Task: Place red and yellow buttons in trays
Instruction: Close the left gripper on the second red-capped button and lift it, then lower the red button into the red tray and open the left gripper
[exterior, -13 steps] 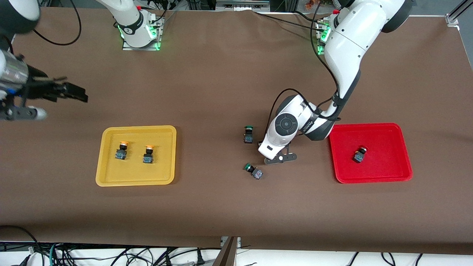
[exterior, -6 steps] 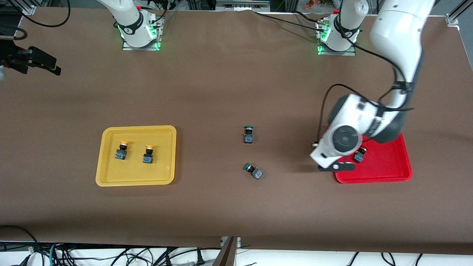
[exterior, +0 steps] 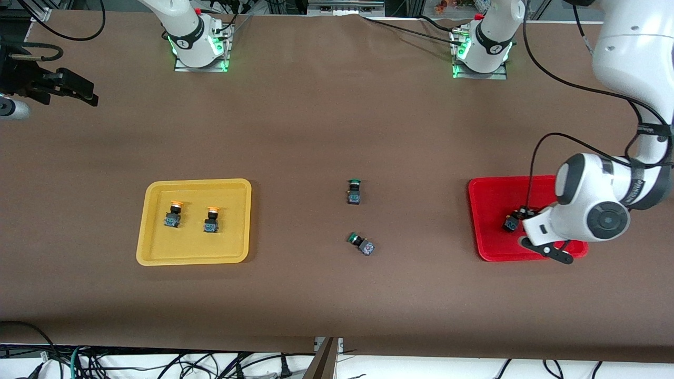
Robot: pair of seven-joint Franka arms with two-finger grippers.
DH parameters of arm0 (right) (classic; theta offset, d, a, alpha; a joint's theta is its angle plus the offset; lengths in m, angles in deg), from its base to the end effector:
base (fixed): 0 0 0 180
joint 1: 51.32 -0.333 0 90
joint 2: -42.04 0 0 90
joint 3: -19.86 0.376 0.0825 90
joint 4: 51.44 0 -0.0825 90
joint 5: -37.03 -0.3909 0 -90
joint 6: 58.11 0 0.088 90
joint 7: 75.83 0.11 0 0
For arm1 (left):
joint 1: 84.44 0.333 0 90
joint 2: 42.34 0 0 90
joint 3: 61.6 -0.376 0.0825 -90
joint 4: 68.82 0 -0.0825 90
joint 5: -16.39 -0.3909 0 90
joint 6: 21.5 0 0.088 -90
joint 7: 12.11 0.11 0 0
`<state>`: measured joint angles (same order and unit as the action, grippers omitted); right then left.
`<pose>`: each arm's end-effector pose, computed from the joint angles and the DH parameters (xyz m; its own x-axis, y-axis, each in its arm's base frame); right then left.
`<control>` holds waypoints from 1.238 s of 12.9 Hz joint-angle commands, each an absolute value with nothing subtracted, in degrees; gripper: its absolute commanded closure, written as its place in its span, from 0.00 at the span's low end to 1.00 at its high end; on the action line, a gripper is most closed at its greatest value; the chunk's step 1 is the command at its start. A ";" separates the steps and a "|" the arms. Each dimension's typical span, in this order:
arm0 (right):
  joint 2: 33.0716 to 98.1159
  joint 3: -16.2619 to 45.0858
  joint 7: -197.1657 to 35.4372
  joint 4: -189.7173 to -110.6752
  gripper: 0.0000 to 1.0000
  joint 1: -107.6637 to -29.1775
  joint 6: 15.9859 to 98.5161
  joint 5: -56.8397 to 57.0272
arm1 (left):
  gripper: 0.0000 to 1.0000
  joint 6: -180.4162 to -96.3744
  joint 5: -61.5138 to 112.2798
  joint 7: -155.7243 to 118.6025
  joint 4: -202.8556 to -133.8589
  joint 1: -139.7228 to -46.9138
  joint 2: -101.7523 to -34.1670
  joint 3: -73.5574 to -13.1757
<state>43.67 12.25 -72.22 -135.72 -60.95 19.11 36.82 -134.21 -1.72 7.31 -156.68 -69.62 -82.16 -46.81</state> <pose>0.5471 0.0212 0.6948 0.9882 -0.0279 -0.1505 -0.0267 -0.9996 0.0096 0.7216 0.0545 0.2782 0.8689 -0.4265 -0.2513 -0.4424 -0.8968 -0.0073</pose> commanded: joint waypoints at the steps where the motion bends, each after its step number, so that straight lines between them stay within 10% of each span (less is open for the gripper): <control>1: 44.68 12.83 -72.93 -134.50 0.00 -60.20 18.36 37.29 | 0.01 -142.67 -2.33 16.00 -161.96 -64.68 -83.12 -45.26; 12: 45.29 13.18 -72.76 -134.23 0.00 -60.55 18.80 37.82 | 0.00 -115.12 6.37 -9.20 -160.05 -65.02 -50.10 -32.26; 16: 45.21 13.09 -72.76 -134.32 0.00 -60.46 18.71 37.91 | 0.00 -111.33 9.10 -8.42 -159.79 -63.79 -48.31 -32.25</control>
<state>45.11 12.78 -72.23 -135.37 -60.96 19.21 37.21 -112.10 7.67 -8.60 -158.77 -65.08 -48.21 -32.15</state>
